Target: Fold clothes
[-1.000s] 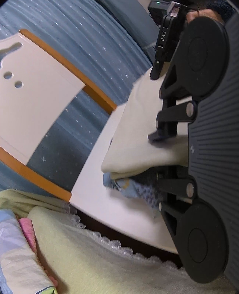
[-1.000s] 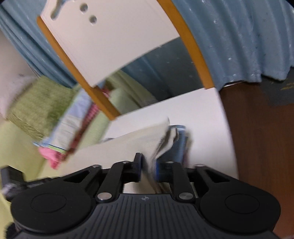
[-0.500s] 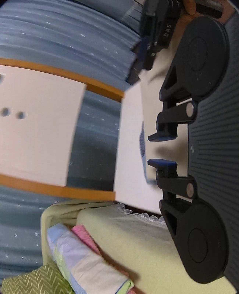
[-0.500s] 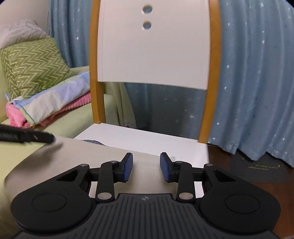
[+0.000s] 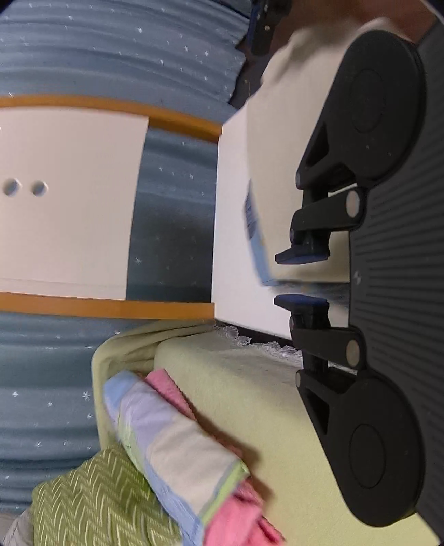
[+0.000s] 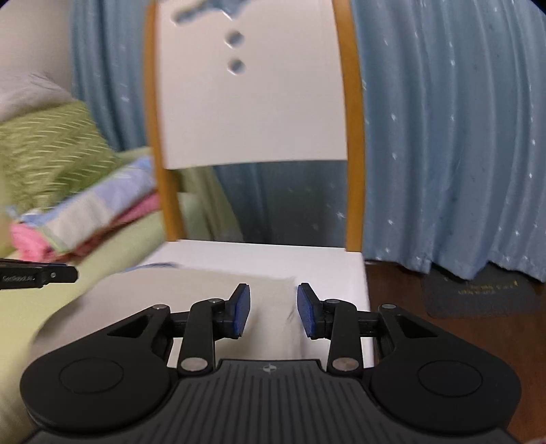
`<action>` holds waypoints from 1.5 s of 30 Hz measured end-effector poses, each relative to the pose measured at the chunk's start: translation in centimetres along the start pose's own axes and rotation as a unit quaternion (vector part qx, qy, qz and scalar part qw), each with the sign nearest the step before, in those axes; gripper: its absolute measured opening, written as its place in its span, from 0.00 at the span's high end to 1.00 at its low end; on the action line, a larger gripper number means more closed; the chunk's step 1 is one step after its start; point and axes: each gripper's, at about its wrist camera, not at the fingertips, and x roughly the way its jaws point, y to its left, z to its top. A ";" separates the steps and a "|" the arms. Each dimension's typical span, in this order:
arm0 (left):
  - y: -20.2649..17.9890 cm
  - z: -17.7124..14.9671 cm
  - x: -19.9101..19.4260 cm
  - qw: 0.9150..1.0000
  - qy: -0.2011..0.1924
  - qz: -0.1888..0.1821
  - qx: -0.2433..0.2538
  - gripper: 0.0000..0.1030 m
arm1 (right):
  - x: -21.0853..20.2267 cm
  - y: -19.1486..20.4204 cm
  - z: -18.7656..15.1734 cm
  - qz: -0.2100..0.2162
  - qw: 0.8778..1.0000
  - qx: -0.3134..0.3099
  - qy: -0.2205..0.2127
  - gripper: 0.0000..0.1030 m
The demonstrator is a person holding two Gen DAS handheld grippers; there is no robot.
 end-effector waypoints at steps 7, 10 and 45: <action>-1.4 -4.2 0.1 0.998 0.060 -0.002 -0.037 0.85 | -1.1 3.2 -5.1 0.004 0.999 -0.034 0.039 0.66; -2.0 -3.4 -0.1 0.996 0.075 0.020 -0.050 0.85 | -0.9 3.7 -4.9 -0.003 0.998 -0.030 0.049 0.66; -12.8 -8.6 -25.9 0.986 0.031 0.161 -0.041 0.01 | -25.3 10.3 -6.9 -0.058 0.997 -0.040 -0.012 0.00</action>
